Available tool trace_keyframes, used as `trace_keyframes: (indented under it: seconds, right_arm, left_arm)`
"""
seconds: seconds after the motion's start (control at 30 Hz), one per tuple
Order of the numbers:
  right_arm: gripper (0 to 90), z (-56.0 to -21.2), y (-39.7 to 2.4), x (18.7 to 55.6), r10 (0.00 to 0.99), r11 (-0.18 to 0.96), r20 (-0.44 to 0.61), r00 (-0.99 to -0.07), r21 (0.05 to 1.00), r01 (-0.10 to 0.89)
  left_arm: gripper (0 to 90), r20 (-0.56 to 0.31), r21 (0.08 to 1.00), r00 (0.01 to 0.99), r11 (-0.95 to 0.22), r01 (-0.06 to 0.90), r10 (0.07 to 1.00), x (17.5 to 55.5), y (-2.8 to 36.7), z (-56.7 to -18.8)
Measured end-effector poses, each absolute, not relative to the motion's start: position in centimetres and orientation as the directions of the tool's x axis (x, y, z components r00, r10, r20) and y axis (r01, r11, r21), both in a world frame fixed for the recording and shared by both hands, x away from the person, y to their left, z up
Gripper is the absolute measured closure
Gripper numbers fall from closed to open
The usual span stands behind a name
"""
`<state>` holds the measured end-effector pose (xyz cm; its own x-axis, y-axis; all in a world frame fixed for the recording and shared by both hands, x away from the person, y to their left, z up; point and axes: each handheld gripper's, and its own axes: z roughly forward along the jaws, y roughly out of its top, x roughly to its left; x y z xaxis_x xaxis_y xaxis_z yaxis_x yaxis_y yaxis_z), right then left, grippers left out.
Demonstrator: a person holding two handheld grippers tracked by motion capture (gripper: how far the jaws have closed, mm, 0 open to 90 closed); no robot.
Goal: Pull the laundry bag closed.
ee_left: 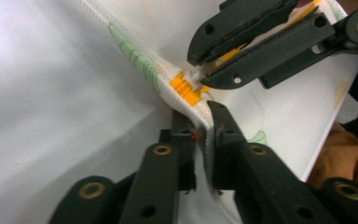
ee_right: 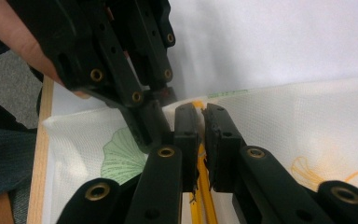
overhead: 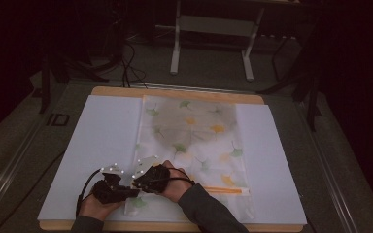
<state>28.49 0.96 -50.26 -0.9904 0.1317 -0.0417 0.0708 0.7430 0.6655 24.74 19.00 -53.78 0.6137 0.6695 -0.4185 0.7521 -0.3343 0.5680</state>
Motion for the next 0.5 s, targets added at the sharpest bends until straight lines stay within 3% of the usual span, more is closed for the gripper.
trace_keyframes:
  seconds: [0.13, 0.5]
  right_arm:
    - [84.0, -50.42, 0.8, 28.55, 0.123, 0.747, -0.036, -0.992, 0.662, 0.068]
    - [84.3, -51.03, 0.42, 28.96, 0.113, 0.743, -0.004, -0.994, 0.664, 0.082]
  left_arm:
    - [87.8, -0.435, 0.565, 0.611, -0.328, 0.757, 0.662, 24.77, 19.09, -53.92]
    - [88.6, -0.433, 0.572, 0.613, -0.324, 0.753, 0.661, 24.69, 19.22, -53.96]
